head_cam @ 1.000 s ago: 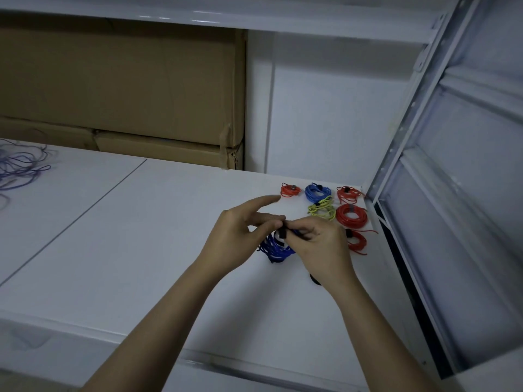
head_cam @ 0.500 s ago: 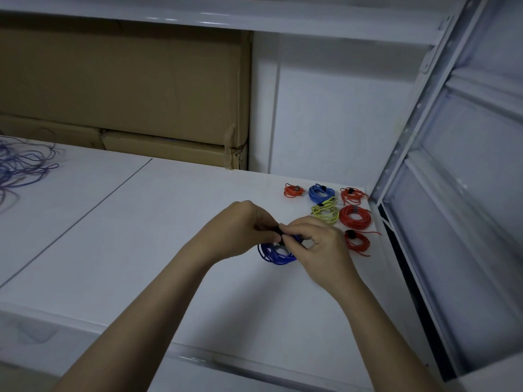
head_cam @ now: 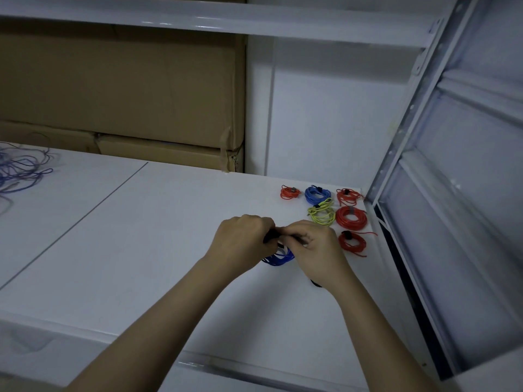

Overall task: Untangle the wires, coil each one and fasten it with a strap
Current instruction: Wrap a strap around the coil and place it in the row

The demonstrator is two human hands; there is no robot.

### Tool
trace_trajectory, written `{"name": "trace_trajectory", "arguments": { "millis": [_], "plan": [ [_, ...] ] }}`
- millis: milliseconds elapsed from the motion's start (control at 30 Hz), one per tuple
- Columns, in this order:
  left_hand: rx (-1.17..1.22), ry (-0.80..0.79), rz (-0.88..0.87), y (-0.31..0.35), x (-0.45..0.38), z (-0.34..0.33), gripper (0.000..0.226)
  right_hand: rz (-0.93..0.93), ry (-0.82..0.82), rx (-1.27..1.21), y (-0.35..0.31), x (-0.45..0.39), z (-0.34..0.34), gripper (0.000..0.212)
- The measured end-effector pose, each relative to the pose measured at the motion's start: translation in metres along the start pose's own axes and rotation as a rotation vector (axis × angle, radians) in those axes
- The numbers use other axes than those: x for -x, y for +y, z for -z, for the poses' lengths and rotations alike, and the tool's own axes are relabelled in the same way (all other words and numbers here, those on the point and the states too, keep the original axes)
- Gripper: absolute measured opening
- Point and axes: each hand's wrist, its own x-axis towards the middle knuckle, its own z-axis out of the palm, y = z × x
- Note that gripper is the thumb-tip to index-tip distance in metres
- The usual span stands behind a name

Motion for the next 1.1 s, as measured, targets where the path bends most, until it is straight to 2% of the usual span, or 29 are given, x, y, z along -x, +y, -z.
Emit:
{"name": "trace_trajectory", "arguments": {
  "millis": [100, 167, 267, 367, 467, 667, 867, 1000, 1100],
  "plan": [
    [0.126, -0.064, 0.005, -0.001, -0.002, -0.002, 0.024, -0.046, -0.021, -0.074, 0.001, 0.001, 0.003, 0.031],
    [0.321, -0.11, 0.021, -0.004, -0.003, -0.002, 0.022, -0.062, -0.014, -0.08, 0.004, 0.001, 0.004, 0.028],
    [0.567, -0.115, 0.042, -0.011, -0.005, -0.002, 0.019, -0.071, 0.008, -0.074, 0.008, 0.004, 0.005, 0.023],
    [0.717, -0.1, 0.058, -0.013, -0.006, -0.005, 0.026, -0.064, 0.011, -0.057, 0.012, 0.005, 0.007, 0.022],
    [0.705, -0.06, 0.047, -0.012, -0.007, -0.011, 0.023, -0.075, 0.032, -0.044, 0.016, 0.002, 0.005, 0.021],
    [0.494, 0.064, -0.053, -0.004, -0.008, -0.022, 0.015, -0.147, 0.118, -0.151, 0.022, -0.001, 0.001, 0.034],
    [0.631, 0.083, -0.038, -0.009, -0.02, -0.034, 0.014, -0.144, 0.21, -0.193, 0.031, -0.005, -0.004, 0.026],
    [0.759, 0.073, 0.095, -0.017, -0.046, -0.046, 0.014, -0.164, 0.063, -0.122, 0.041, -0.021, 0.003, 0.024],
    [0.872, 0.088, 0.237, -0.027, -0.075, -0.058, 0.011, -0.243, 0.07, -0.086, 0.056, -0.034, 0.016, 0.026]
  ]
}}
